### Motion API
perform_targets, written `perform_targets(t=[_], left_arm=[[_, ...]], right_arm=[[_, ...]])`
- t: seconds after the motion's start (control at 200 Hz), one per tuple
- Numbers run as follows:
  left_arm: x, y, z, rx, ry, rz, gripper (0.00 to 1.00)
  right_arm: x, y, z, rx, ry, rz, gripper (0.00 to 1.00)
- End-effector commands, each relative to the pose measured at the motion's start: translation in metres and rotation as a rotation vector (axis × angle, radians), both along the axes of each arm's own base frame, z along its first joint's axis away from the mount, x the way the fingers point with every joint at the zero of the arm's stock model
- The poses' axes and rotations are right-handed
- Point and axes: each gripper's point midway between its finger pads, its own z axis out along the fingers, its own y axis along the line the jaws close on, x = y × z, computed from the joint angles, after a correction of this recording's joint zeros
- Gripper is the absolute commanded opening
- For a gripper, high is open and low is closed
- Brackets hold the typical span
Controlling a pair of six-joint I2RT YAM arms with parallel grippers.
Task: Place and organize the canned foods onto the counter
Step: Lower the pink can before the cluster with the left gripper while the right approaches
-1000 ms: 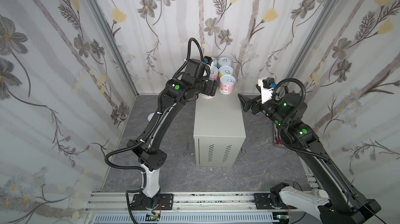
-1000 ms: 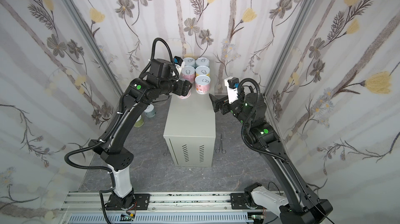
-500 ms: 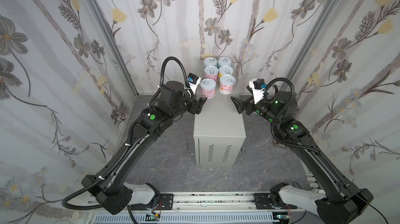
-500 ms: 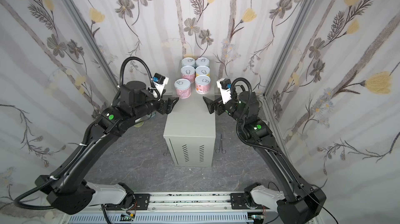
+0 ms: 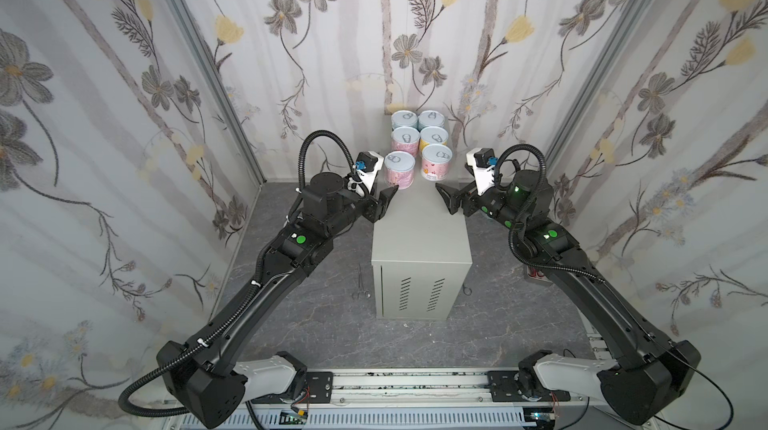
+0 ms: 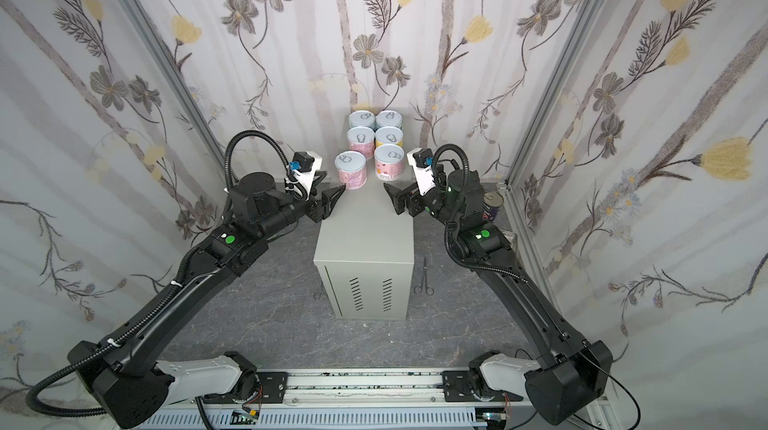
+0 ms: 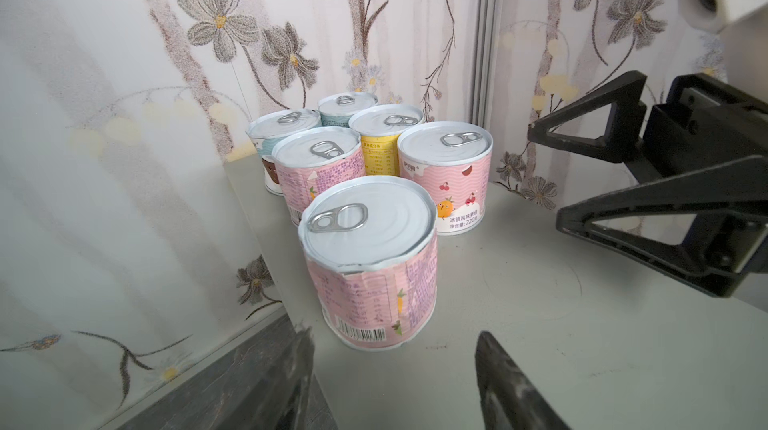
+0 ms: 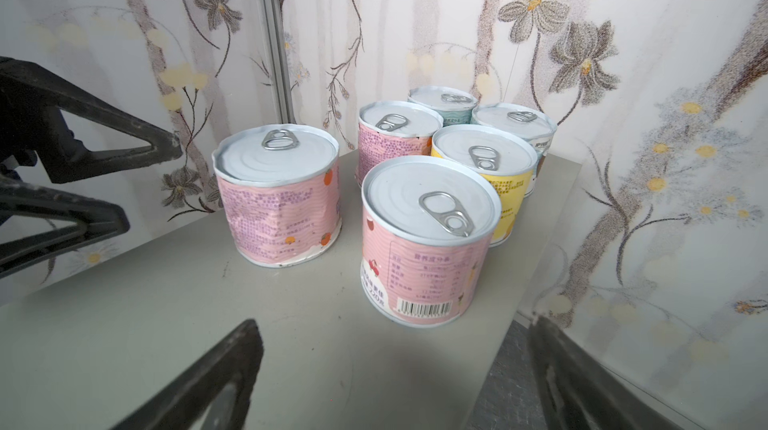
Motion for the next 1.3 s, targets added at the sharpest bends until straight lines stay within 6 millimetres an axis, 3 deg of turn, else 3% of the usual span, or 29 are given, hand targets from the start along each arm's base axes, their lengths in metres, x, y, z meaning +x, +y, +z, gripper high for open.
perform_targets(t=[0.0,0.49,1.299], left_arm=[[0.005,-0.009,0.015,-0.032,-0.071,-0.048,0.60],[0.029,-0.022,-0.010,-0.015,0.008,-0.052,0.52],[0.048,-0.026,-0.017,-0.016,0.042,-0.013,0.50]], right_arm=[[0.006,0.000,0.015,0.017,-0.063,-0.014,0.99],[0.018,0.006,0.007,0.003,-0.058,-0.017,0.99],[0.032,0.011,-0.001,0.016,-0.044,-0.025,0.99]])
